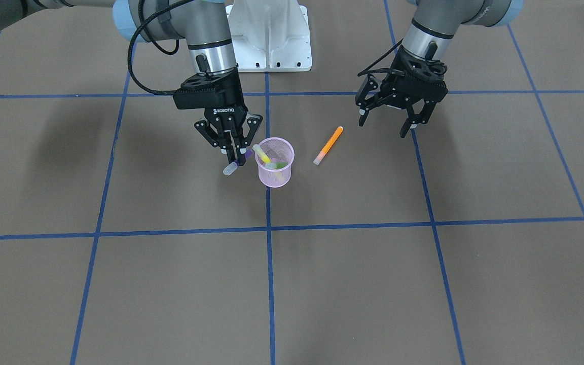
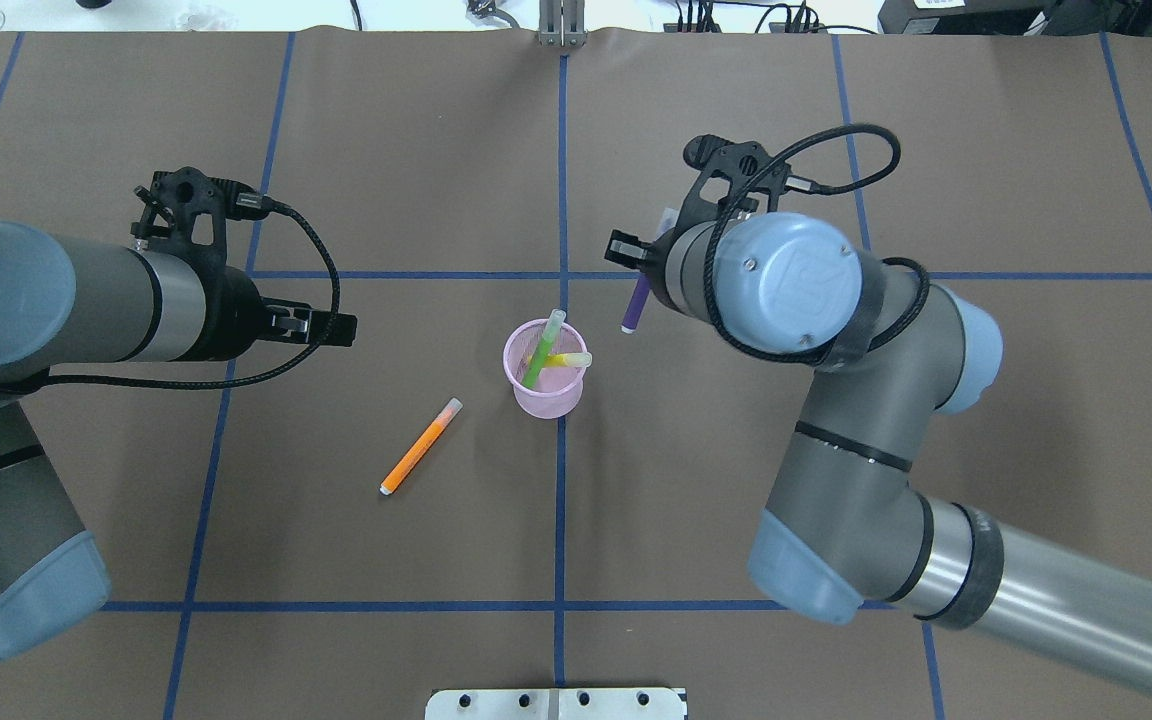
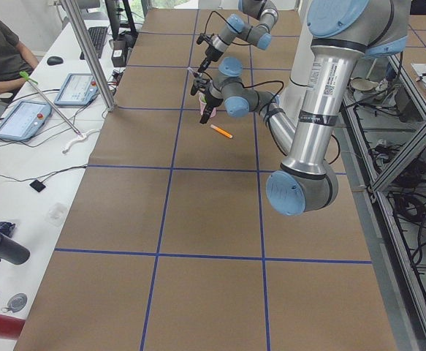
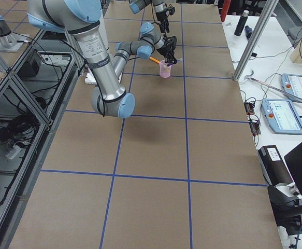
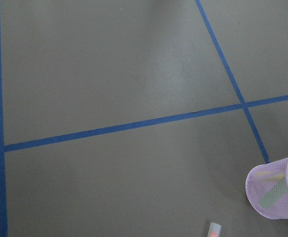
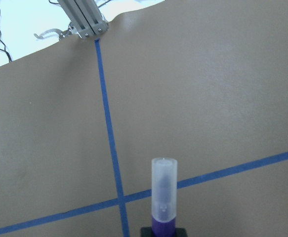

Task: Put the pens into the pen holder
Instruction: 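Lower the purple pen into the cup and open the right gripper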

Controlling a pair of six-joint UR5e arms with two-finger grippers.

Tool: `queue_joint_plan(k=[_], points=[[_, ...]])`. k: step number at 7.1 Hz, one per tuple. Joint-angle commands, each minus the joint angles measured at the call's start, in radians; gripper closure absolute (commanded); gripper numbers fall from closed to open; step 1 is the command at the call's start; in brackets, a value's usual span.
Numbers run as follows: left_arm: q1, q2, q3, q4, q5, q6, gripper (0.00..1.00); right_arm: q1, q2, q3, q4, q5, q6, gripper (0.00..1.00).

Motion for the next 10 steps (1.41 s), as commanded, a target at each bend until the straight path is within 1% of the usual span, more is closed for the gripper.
queue_joint_plan(k=[1,2,3,4,5,9,10], points=[[0.0,0.0,0.01,0.0,0.0,0.011,0.02,-0.048,0.02,0.0,0.001,-0.067,-0.025,1.0],[0.0,0.0,0.018,0.0,0.0,0.011,0.02,-0.08,0.021,0.0,0.001,-0.1,-0.024,1.0],[0.0,0.0,0.018,0.0,0.0,0.011,0.02,-0.119,0.024,-0.003,0.002,-0.156,-0.019,1.0],[0.0,0.0,0.02,0.0,0.0,0.011,0.02,-0.121,0.043,-0.017,0.002,-0.164,-0.018,1.0],[0.0,0.0,0.021,0.0,0.0,0.011,0.02,-0.121,0.072,-0.054,0.002,-0.167,-0.016,1.0],[0.01,0.0,0.044,0.0,0.0,0.011,0.02,-0.108,0.073,-0.077,0.01,-0.19,-0.016,1.0],[0.013,-0.017,0.073,0.0,0.0,0.011,0.02,-0.108,0.073,-0.077,0.009,-0.19,-0.013,0.8]])
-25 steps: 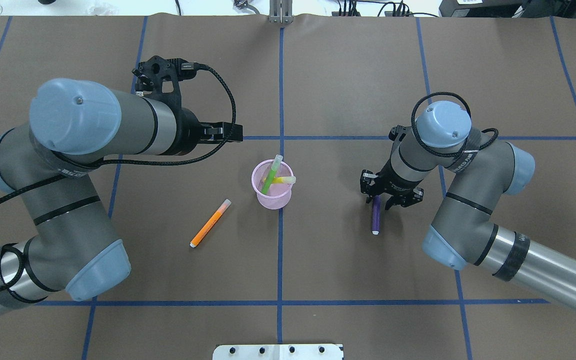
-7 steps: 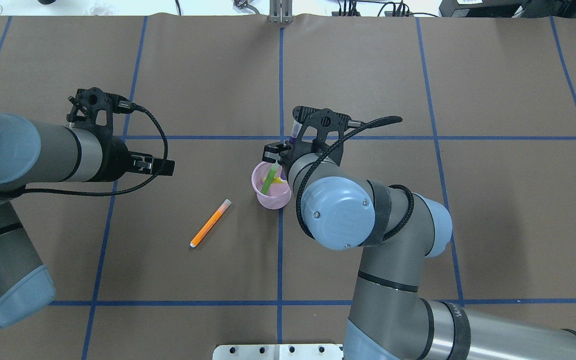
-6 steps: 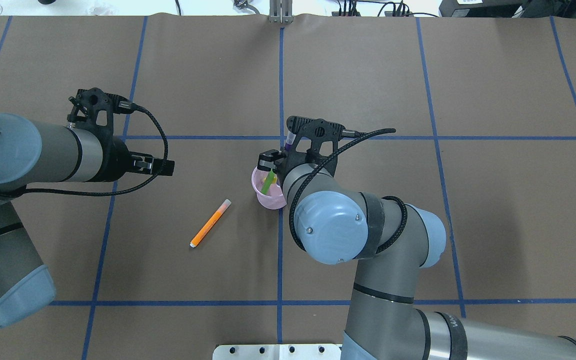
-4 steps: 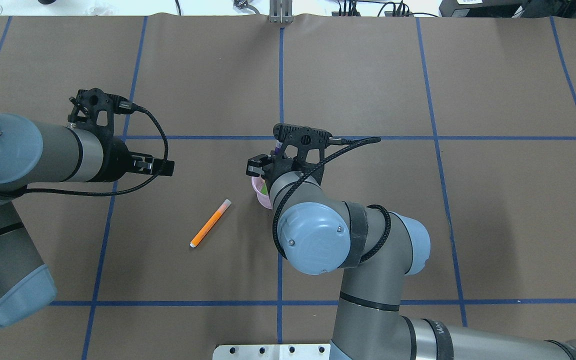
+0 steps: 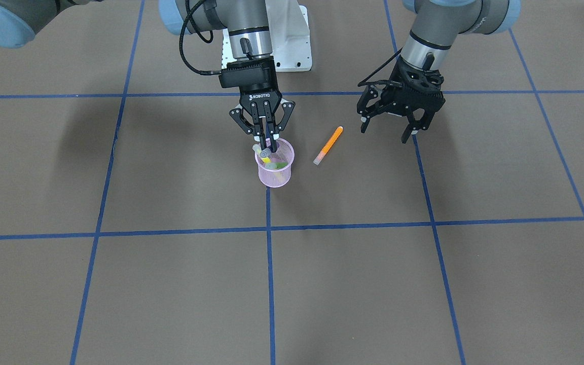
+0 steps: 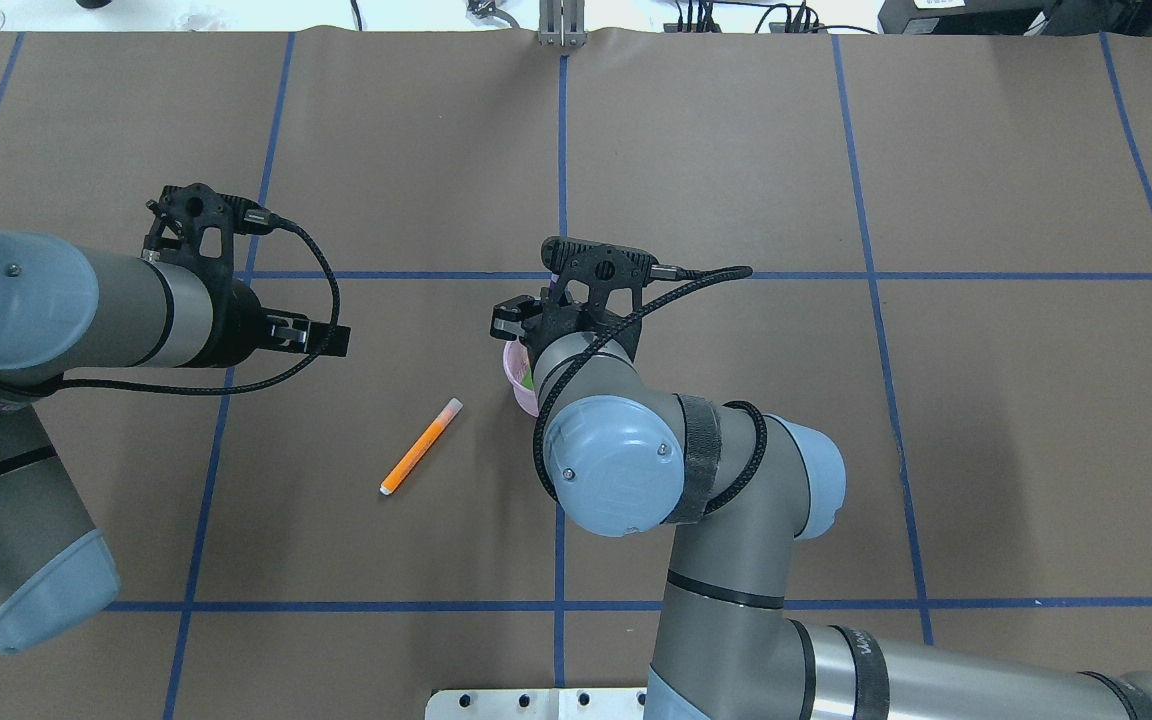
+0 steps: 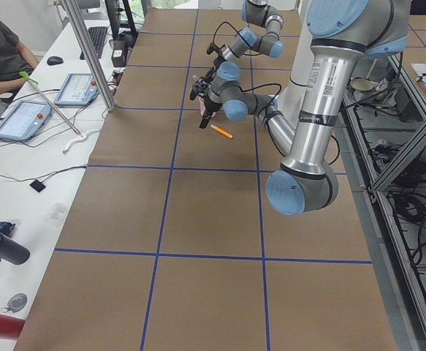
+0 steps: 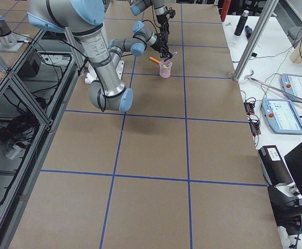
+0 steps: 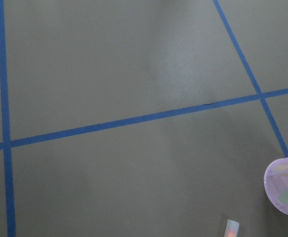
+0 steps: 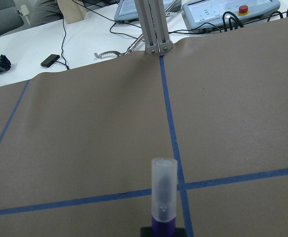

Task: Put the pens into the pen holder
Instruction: 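Withdraw the right arm while the left gripper moves toward the orange pen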

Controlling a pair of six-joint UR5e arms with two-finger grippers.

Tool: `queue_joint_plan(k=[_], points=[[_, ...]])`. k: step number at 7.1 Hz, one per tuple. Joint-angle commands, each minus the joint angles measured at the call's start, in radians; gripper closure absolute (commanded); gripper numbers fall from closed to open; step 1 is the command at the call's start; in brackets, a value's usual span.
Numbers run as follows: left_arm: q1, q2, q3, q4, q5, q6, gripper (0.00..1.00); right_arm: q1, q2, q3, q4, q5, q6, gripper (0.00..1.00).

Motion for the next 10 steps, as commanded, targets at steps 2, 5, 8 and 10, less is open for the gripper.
queue_joint_plan(k=[2,5,8,10], points=[[0.006,-0.023,0.024,0.005,-0.002,0.0,0.02,-0.013,-0.02,-0.005,0.017,-0.016,0.012,0.0],[0.006,-0.152,0.076,0.223,-0.112,0.079,0.03,0.002,-0.09,0.105,0.031,0.031,-0.005,0.0],[0.006,-0.226,0.158,0.29,-0.222,0.222,0.07,0.189,-0.204,0.205,0.03,0.345,-0.033,0.0],[0.009,-0.245,0.233,0.293,-0.226,0.456,0.12,0.359,-0.294,0.227,0.031,0.614,-0.134,0.0]])
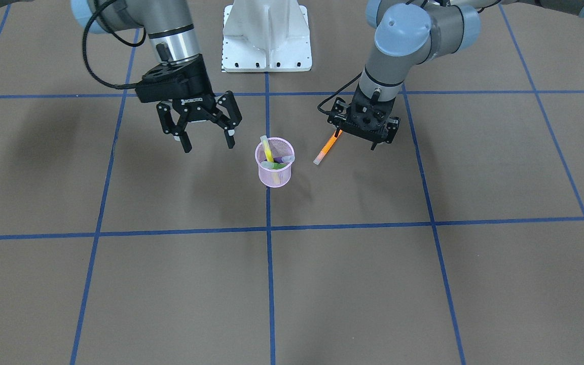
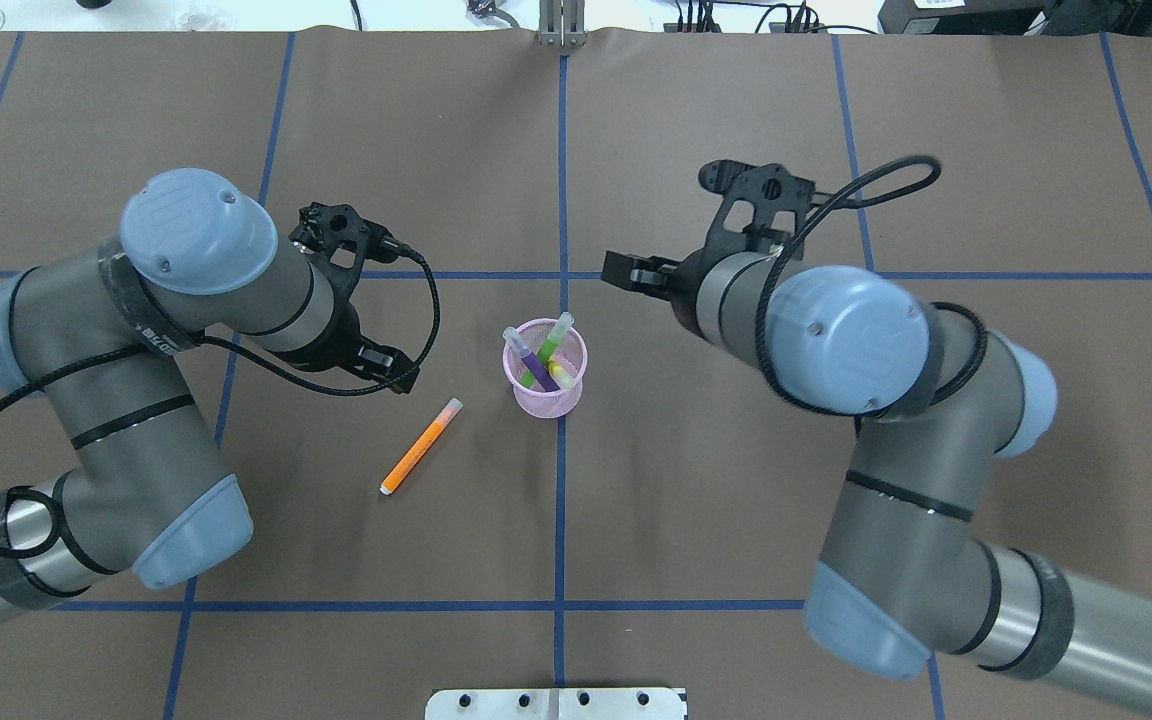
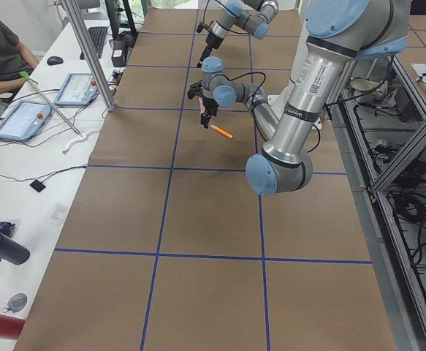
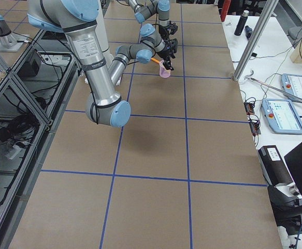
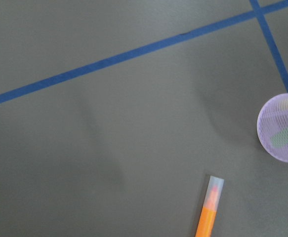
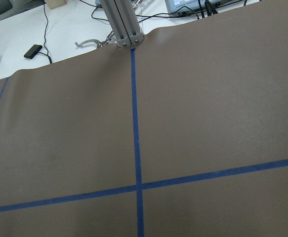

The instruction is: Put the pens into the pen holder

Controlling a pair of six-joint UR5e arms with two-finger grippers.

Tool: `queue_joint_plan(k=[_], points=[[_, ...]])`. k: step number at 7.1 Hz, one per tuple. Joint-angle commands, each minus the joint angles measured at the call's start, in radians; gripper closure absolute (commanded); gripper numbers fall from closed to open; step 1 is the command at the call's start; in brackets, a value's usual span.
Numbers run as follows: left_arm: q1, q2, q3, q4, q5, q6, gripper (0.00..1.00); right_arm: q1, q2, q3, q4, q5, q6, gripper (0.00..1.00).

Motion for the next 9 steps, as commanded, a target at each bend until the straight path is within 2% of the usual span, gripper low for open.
queue_joint_plan(k=[1,2,3,4,5,6,7,8,9], points=[[0.003,-0.064,0.112,0.001,-0.018,0.147,0.13,0.152,-0.083,0.012,0.0,0.22,-0.107,0.0],[0.005,-0.119,0.191,-0.005,-0.082,0.152,0.15,0.181,-0.117,0.012,0.0,0.255,-0.156,0.0],[0.026,-0.141,0.218,-0.007,-0.098,0.155,0.3,0.231,-0.148,0.005,-0.001,0.337,-0.23,0.0],[0.029,-0.138,0.215,-0.008,-0.098,0.157,0.23,0.282,-0.18,-0.002,-0.001,0.425,-0.293,0.0],[0.026,-0.129,0.199,-0.002,-0.095,0.154,0.0,0.301,-0.187,-0.005,-0.001,0.451,-0.302,0.0],[0.028,-0.123,0.195,-0.004,-0.095,0.155,0.0,0.305,-0.187,-0.014,-0.001,0.455,-0.304,0.0],[0.051,-0.125,0.212,-0.01,-0.096,0.157,0.05,0.321,-0.185,-0.02,-0.003,0.468,-0.304,0.0],[0.072,-0.126,0.223,-0.01,-0.096,0.155,0.18,0.35,-0.185,-0.029,-0.007,0.504,-0.345,0.0],[0.074,-0.131,0.237,-0.01,-0.096,0.157,0.24,0.4,-0.187,-0.057,-0.01,0.572,-0.402,0.0]])
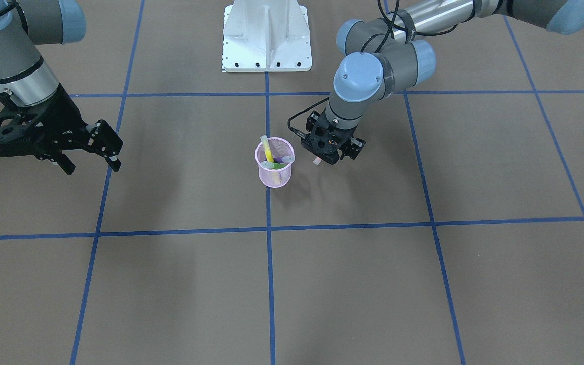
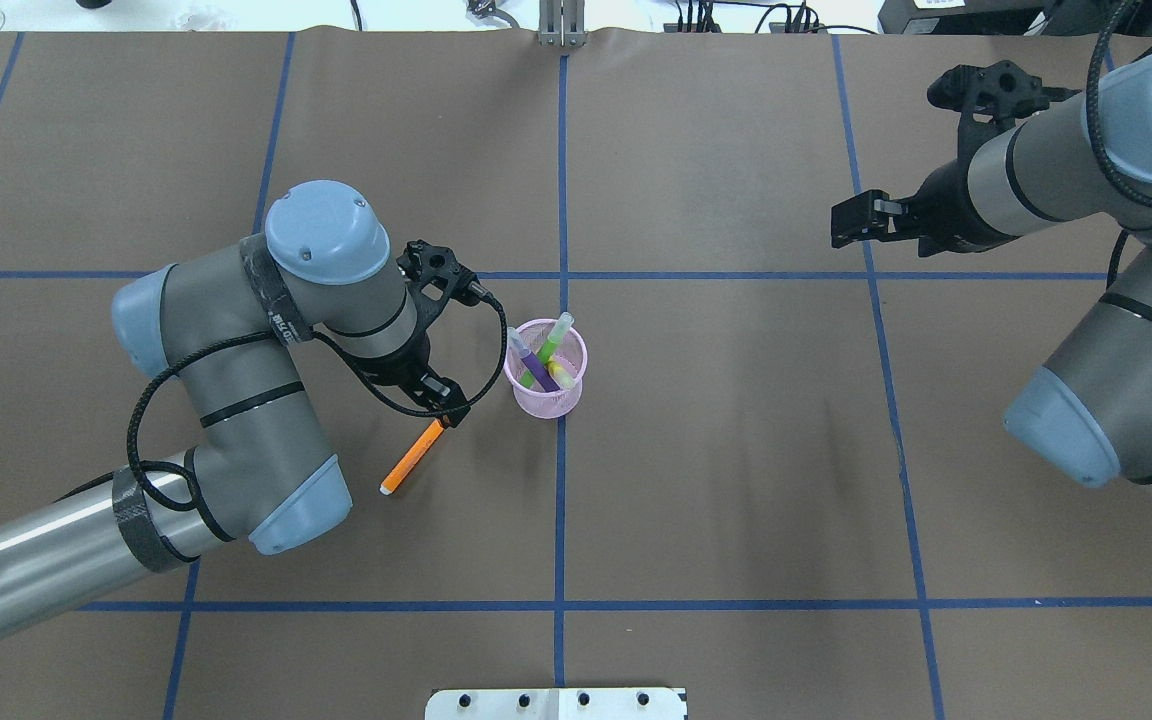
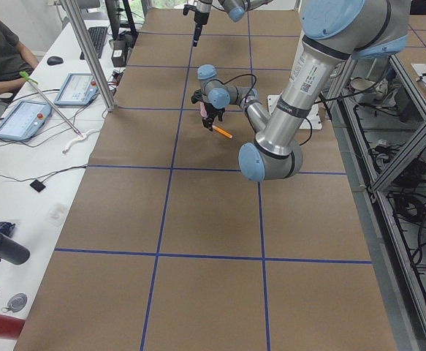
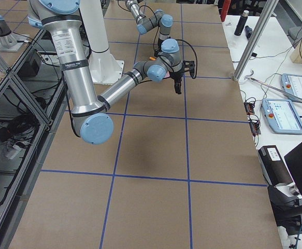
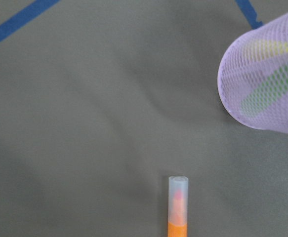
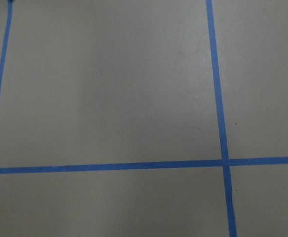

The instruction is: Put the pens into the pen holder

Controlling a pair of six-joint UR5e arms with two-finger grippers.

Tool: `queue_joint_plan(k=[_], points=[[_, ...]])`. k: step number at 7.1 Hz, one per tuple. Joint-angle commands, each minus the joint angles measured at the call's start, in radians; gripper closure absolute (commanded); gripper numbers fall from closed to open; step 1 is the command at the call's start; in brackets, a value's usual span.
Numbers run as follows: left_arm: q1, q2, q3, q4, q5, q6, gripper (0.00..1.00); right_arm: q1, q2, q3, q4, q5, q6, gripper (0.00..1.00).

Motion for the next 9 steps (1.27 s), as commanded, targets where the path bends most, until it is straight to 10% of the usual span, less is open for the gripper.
queue_joint_plan(k=[1,9], points=[[0.011,-0.002,0.017,-0.001,0.0,0.001,0.32,0.069,-0.001,-0.042,-0.001,0.102,-0.077,0.0],[0.014,-0.008,0.04,-0.002,0.007,0.001,0.46,0.071,0.0,-0.041,0.001,0.099,-0.076,0.0]])
